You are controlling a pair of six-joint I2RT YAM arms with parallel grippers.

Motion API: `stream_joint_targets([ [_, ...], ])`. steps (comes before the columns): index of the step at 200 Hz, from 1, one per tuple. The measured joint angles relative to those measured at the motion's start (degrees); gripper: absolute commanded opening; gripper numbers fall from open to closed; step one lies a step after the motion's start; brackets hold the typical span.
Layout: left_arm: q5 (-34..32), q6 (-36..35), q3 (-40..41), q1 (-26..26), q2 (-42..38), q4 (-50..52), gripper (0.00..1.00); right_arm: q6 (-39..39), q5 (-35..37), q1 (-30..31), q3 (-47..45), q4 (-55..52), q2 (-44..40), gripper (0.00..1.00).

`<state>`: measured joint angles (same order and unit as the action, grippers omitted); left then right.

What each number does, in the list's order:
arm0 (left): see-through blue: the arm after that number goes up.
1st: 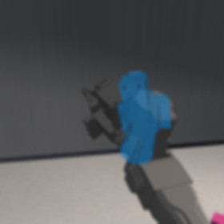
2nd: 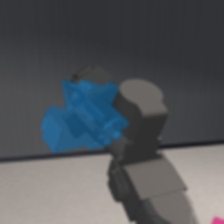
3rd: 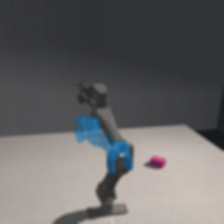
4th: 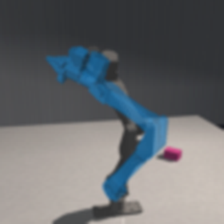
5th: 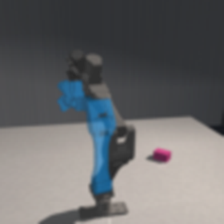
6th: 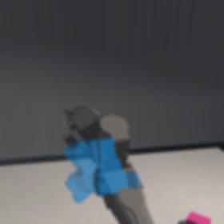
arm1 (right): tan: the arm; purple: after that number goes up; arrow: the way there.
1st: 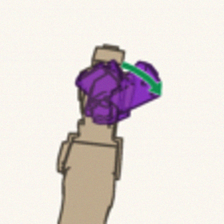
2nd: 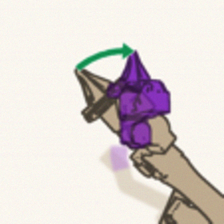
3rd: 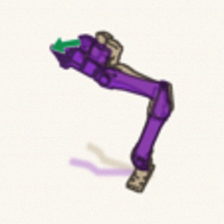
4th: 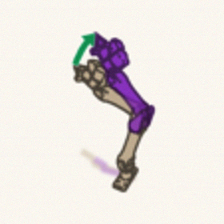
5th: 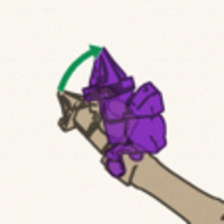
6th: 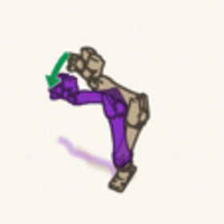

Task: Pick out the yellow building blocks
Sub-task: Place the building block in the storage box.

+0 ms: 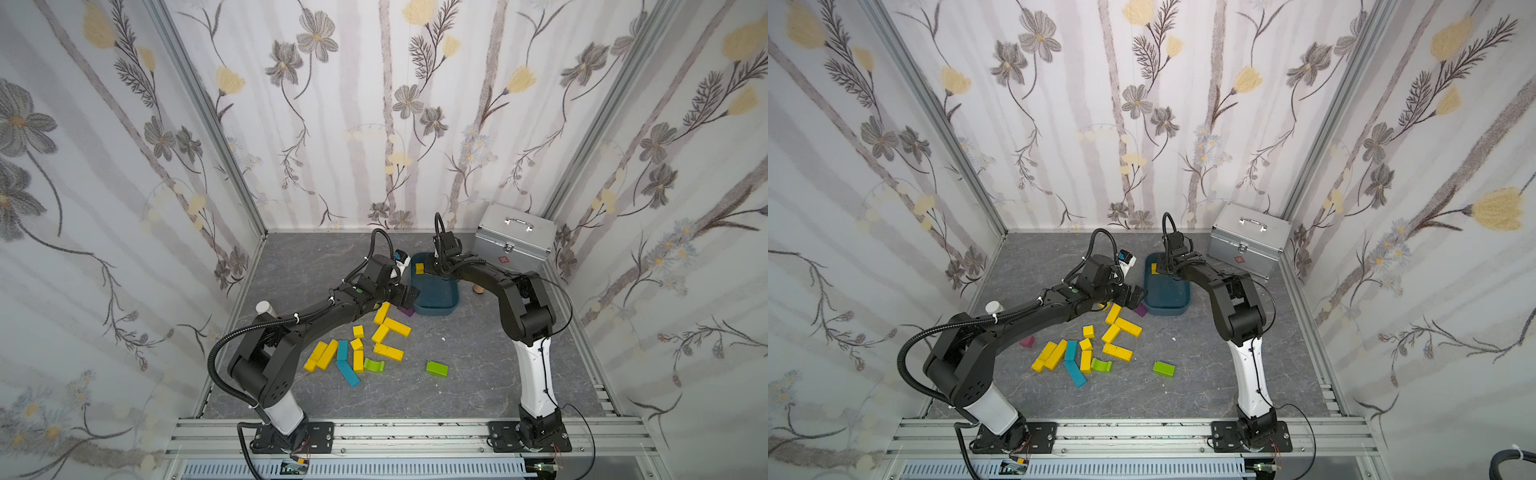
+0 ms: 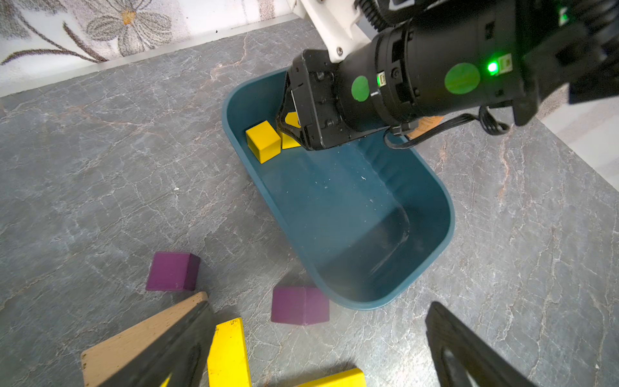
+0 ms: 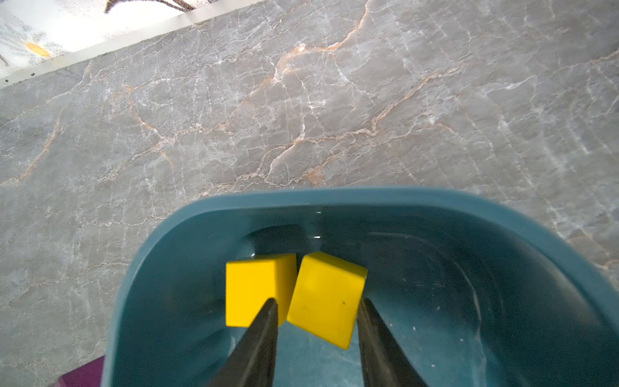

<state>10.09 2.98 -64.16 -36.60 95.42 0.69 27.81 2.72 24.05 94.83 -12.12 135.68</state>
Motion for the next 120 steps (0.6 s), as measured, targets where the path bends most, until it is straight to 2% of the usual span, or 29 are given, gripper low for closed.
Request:
stream_joint_targets([
  [120,-2.8,-0.4,1.2,0.0,-3.9,-0.5,1.00,0.4,3.5,1.5,-4.1,0.6,-8.6,0.41],
])
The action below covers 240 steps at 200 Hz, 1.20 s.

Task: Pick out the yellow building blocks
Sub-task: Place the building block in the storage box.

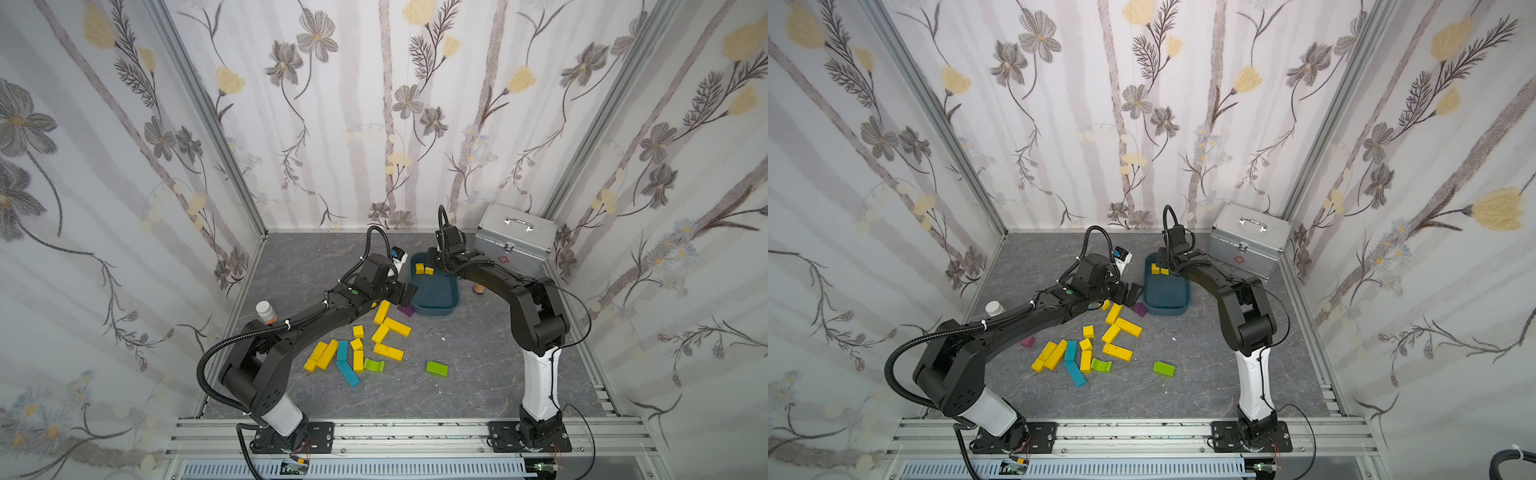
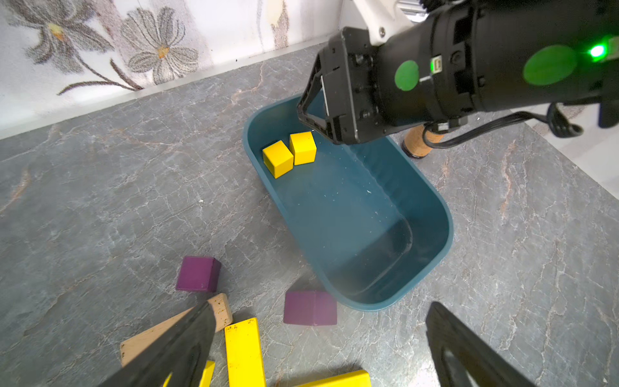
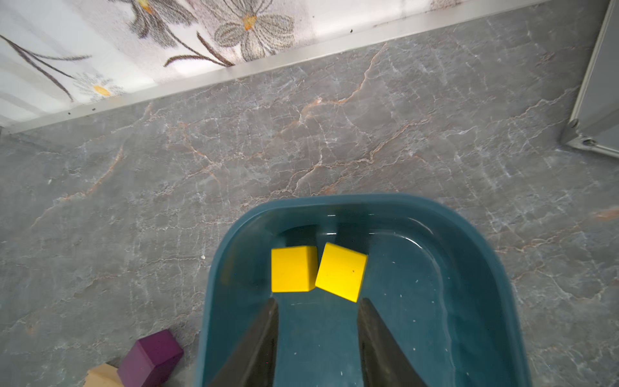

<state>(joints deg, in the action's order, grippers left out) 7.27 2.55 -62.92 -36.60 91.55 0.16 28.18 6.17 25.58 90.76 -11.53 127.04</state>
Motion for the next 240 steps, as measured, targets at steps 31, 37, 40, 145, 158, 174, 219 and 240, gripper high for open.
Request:
stream_joint_targets([
  [31,-0.2,0.9,1.2,0.0,-0.4,-1.9,1.00,0.3,0.4,0.9,-3.4,0.6,-4.9,0.41],
  [37,-0.2,1.2,1.4,0.0,-0.4,-2.0,1.00,0.3,0.5,1.1,-3.9,0.8,-5.8,0.41],
  [40,-0.2,1.4,1.5,0.0,-0.4,-2.1,1.00,0.3,0.6,1.2,-4.2,0.8,-6.3,0.41],
  [145,-1.6,3.3,2.0,0.0,-0.2,-3.6,1.00,-3.9,1.9,8.9,-8.9,1.4,-15.3,0.32],
  [158,-1.7,3.3,2.0,0.0,-0.3,-3.6,1.00,-4.4,1.8,9.8,-9.1,1.4,-15.6,0.32],
  [174,-1.9,3.3,2.1,0.0,-0.6,-3.7,1.00,-4.9,1.2,10.8,-9.8,1.5,-16.3,0.33],
  [219,-3.0,2.7,3.6,0.0,-3.0,-3.7,1.00,-4.9,1.2,12.7,-12.7,3.1,-17.7,0.34],
  [240,-4.3,3.0,5.6,0.1,-4.6,-3.8,1.00,-4.2,0.0,13.5,-14.6,4.1,-19.0,0.35],
])
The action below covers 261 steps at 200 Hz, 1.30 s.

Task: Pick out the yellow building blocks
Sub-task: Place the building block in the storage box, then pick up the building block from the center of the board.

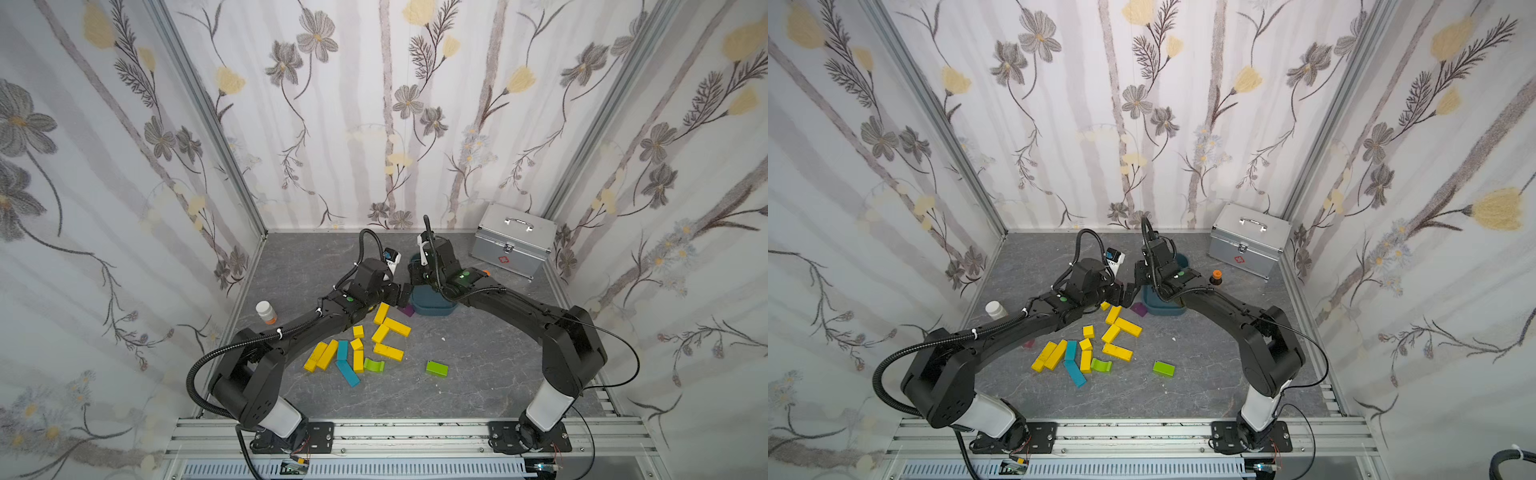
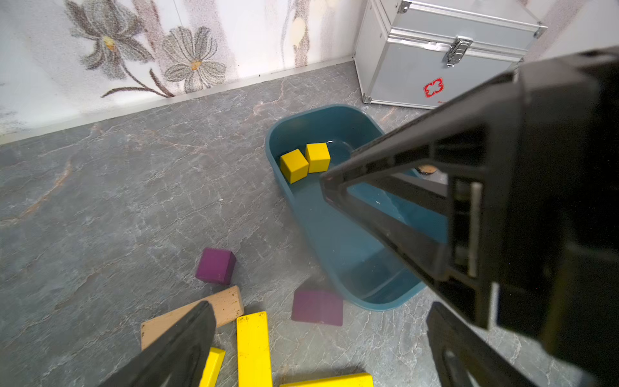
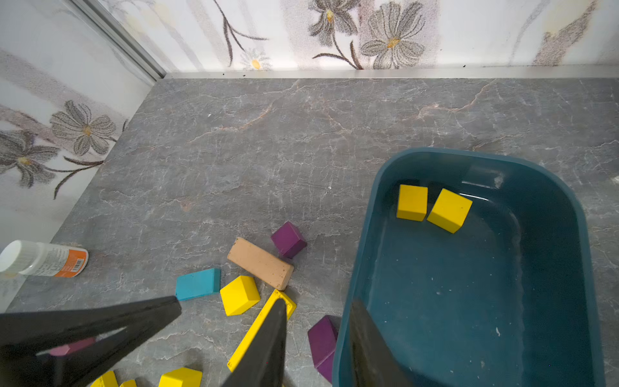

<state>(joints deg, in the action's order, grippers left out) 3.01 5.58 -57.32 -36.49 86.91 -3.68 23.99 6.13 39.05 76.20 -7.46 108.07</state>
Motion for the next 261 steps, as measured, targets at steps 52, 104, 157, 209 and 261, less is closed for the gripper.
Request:
stream_joint_targets([
  [52,-1.9,2.2,7.6,0.6,-9.1,0.9,1.00,0.4,-2.2,2.7,-1.1,0.9,-0.8,0.35],
  [104,-3.4,4.2,14.8,1.5,-19.8,5.9,1.00,0.4,-3.8,5.0,1.8,1.7,3.1,0.37],
  [157,-3.3,6.0,19.0,3.5,-26.4,10.9,1.00,0.7,-5.6,7.9,7.1,2.7,9.5,0.38],
  [209,-0.6,6.8,20.2,8.9,-26.3,12.6,1.00,1.5,-6.1,8.2,12.1,3.3,15.5,0.40],
  [261,5.8,9.4,19.6,15.5,-21.1,12.2,1.00,1.4,-6.5,8.1,17.2,1.4,21.1,0.41],
])
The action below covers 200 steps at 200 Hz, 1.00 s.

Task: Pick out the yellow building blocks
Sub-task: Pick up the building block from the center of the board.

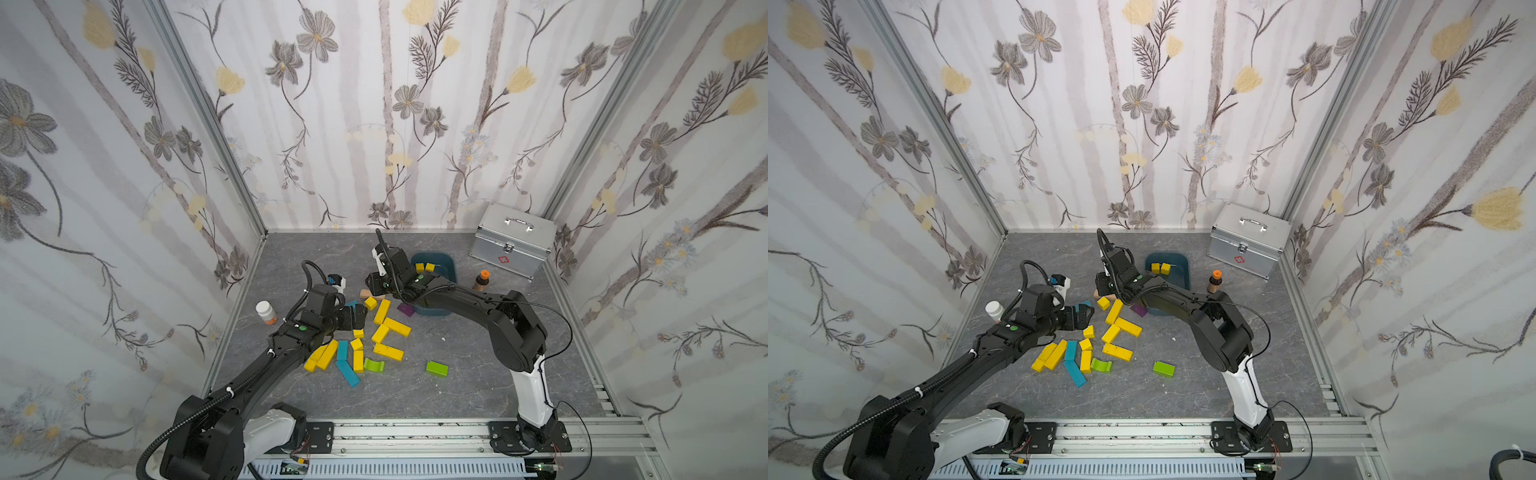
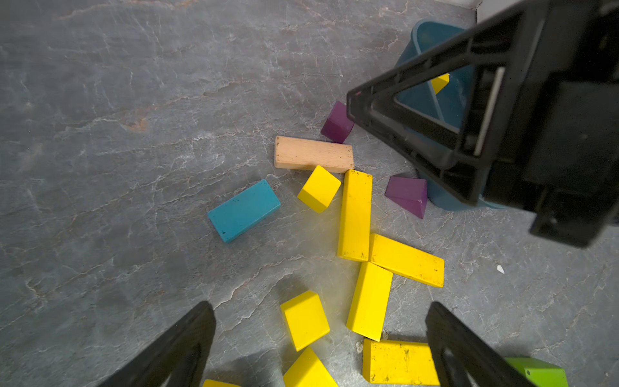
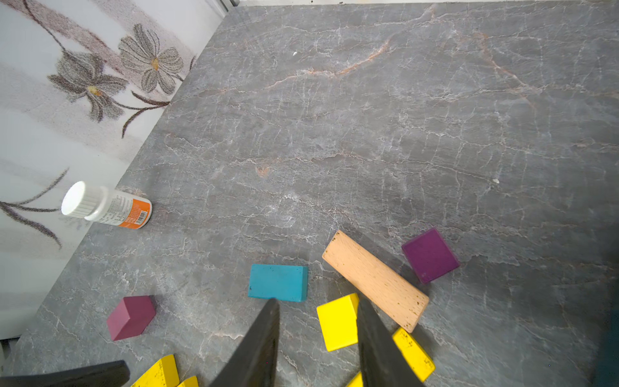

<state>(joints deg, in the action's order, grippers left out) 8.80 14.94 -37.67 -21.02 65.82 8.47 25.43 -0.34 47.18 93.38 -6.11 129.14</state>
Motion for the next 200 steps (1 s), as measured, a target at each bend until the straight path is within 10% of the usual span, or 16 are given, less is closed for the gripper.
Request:
stream_joint_targets([
  [200,5.2,1.9,-2.2,5.3,2.8,-1.4,1.00,-0.2,-2.9,1.2,4.5,-3.6,9.6,0.51],
])
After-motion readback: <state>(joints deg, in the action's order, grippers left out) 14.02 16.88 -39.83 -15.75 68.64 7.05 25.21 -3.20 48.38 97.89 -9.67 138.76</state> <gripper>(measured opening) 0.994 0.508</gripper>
